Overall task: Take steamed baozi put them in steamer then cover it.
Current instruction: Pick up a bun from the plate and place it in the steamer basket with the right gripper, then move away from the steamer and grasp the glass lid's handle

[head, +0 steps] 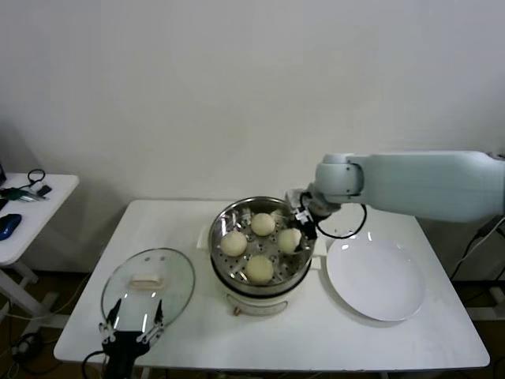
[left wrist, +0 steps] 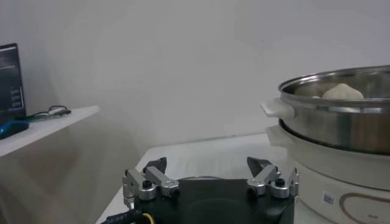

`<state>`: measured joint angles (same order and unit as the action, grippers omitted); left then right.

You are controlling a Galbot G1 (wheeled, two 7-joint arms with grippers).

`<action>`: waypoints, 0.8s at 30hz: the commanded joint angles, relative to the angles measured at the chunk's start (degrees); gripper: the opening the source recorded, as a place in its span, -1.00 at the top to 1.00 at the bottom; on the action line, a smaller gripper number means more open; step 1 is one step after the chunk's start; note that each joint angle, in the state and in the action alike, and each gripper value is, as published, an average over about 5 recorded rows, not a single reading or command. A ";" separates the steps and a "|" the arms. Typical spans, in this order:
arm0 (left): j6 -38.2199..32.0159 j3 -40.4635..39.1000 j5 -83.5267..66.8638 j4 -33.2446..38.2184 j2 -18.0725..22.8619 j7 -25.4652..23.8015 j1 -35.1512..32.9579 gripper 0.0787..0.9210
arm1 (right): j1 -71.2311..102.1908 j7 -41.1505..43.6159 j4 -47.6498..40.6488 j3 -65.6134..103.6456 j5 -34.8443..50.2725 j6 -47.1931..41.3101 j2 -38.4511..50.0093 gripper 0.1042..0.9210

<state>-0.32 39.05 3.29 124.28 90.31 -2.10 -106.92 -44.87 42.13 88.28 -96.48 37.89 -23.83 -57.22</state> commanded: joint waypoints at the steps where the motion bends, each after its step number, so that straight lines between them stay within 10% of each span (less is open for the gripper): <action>1: 0.08 0.05 -0.08 -0.06 -0.12 0.02 0.11 -0.77 | 6.05 -3.34 -2.96 1.84 -2.34 -1.09 -1.74 -0.30; 14: 0.39 0.13 -0.63 0.64 -0.26 0.64 -0.02 -0.77 | -1.11 1.88 -1.53 4.20 2.70 3.50 1.54 -0.71; 24: 3.50 -0.44 -1.16 1.38 -1.11 5.06 1.11 -0.77 | -2.06 -4.62 3.37 18.98 11.14 -0.88 21.19 -0.76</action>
<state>1.04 38.94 2.43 125.17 89.81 -0.33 -106.49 -47.18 42.88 88.70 -89.90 42.80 -22.04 -51.73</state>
